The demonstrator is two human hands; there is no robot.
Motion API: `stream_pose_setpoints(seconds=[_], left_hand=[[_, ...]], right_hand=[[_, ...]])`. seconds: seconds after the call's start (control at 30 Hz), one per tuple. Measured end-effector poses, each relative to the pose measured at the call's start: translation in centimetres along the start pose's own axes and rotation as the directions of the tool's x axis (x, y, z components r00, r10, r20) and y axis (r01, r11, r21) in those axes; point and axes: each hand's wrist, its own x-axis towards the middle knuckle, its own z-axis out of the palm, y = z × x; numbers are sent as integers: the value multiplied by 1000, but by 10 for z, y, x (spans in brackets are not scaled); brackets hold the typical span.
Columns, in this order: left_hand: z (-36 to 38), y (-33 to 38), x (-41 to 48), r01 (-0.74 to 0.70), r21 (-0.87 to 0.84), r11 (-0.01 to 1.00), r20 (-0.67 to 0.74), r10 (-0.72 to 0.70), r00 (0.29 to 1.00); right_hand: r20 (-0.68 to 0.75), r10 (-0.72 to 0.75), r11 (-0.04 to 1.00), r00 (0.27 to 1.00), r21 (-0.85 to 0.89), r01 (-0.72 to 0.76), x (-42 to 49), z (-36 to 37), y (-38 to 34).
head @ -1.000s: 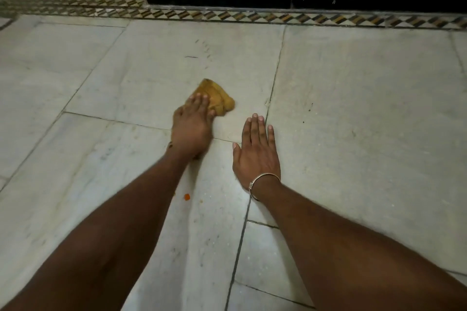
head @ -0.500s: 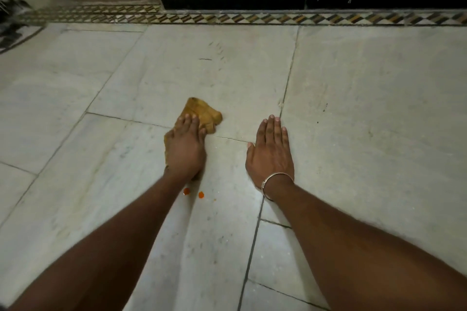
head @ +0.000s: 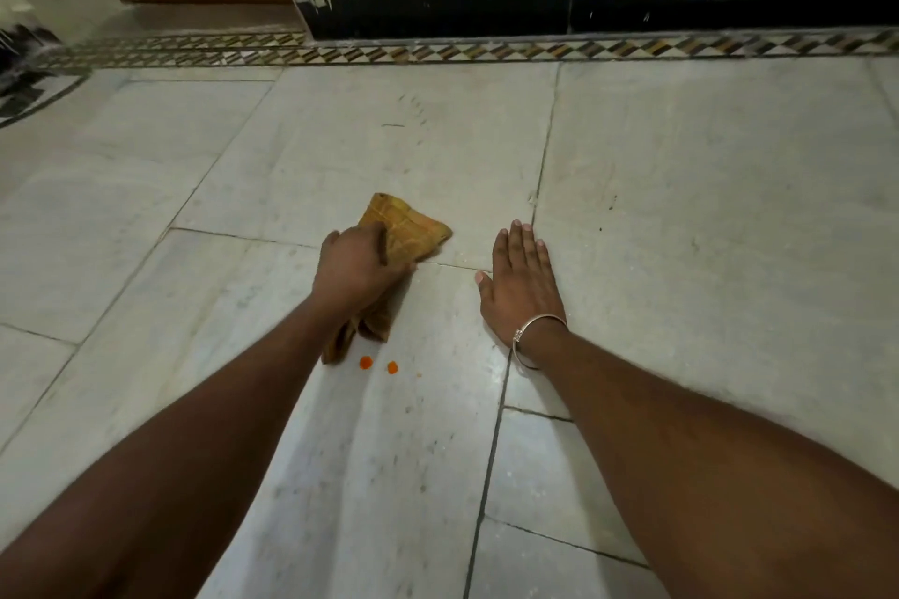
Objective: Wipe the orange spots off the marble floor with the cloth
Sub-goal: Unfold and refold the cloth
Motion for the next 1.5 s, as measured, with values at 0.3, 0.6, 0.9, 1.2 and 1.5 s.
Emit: stream_pose_setpoints(seconds=[0.3, 0.6, 0.9, 1.2, 1.5], left_hand=[[-62, 1, 6, 130, -798, 588, -85, -324, 942], [-121, 53, -29, -1, -999, 37, 3, 96, 995], [-156, 107, -48, -92, -891, 445, 2, 205, 979], [-170, 133, -53, -7, -810, 587, -127, -163, 978], [-178, 132, -56, -7, -816, 578, -161, -217, 963]], right_hand=[[300, 35, 879, 953, 445, -172, 22, -34, 12], [292, -23, 353, 956, 897, -265, 10, -127, -14], [201, -145, 105, 969, 977, -187, -26, -192, -16], [-547, 11, 772, 837, 537, 341, -72, -184, -51], [-314, 0, 910, 949, 393, 130, -80, -163, -54]])
